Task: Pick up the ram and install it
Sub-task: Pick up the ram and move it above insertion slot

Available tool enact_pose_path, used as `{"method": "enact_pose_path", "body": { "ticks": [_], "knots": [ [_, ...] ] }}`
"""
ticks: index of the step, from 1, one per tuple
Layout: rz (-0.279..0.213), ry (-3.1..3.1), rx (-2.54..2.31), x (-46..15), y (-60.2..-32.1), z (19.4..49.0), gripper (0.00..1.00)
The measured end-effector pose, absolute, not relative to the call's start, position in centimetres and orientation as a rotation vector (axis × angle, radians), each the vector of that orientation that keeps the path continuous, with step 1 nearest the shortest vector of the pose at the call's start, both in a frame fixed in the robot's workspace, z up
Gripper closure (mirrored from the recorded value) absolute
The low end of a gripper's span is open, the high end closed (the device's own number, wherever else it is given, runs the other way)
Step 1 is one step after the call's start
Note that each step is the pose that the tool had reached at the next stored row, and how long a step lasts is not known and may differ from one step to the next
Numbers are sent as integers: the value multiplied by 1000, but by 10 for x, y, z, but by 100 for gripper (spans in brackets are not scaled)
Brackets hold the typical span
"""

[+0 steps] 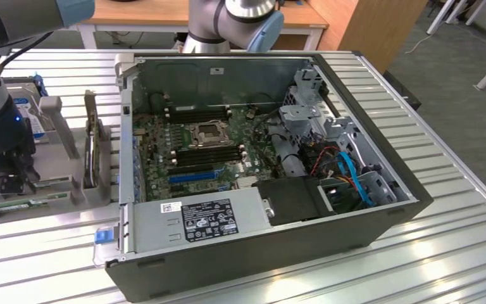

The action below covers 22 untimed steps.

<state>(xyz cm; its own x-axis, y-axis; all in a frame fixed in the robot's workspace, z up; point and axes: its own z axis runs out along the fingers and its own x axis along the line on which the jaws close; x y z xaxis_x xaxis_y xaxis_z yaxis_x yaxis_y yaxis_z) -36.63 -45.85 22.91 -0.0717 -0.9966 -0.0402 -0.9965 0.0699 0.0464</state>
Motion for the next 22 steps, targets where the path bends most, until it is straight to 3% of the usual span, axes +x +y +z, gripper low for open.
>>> {"method": "enact_pose_path", "body": {
  "ticks": [22],
  "knots": [
    [-96, -2296, 2139, -366, -461, 226, 69]
  ]
}}
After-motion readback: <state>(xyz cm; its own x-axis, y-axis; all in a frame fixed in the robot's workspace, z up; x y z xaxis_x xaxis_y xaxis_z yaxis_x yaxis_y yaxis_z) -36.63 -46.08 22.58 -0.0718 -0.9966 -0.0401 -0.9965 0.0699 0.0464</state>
